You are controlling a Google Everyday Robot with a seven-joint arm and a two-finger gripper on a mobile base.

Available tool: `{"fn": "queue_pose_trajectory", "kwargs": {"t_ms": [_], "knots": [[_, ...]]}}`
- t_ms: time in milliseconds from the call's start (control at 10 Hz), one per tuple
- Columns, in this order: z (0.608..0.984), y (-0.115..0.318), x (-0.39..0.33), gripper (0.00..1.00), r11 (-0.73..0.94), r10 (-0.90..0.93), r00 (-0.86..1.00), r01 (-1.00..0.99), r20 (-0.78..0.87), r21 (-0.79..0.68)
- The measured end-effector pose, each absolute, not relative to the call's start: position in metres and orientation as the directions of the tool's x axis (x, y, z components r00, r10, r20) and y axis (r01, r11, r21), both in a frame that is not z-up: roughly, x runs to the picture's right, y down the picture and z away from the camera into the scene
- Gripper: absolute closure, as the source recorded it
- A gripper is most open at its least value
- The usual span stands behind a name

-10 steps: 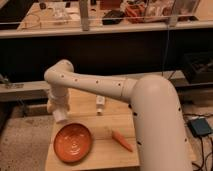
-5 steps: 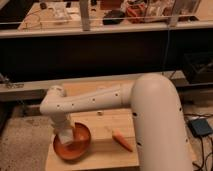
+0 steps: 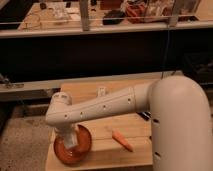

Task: Place the ceramic cup in the ceramic bowl

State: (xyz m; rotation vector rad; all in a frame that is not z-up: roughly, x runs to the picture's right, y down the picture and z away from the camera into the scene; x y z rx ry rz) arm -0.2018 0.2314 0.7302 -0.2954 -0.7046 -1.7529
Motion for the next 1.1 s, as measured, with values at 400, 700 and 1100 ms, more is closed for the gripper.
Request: {"fn": "queue_pose_trajectory", "kwargs": {"t_ms": [400,700,1100], "knots": [[0.741,0.247,-0.193,0.76,-0.077,-0.744,-0.304,0.924,0.595,0.375],[0.737,0.247,-0.192,0.46,-0.095,-0.738,-0.312,0.926,0.598,0.365],[0.73,0.238,-0.191,0.2,-0.103,-0.737,-0.316,0.926,0.598,0.362]]}}
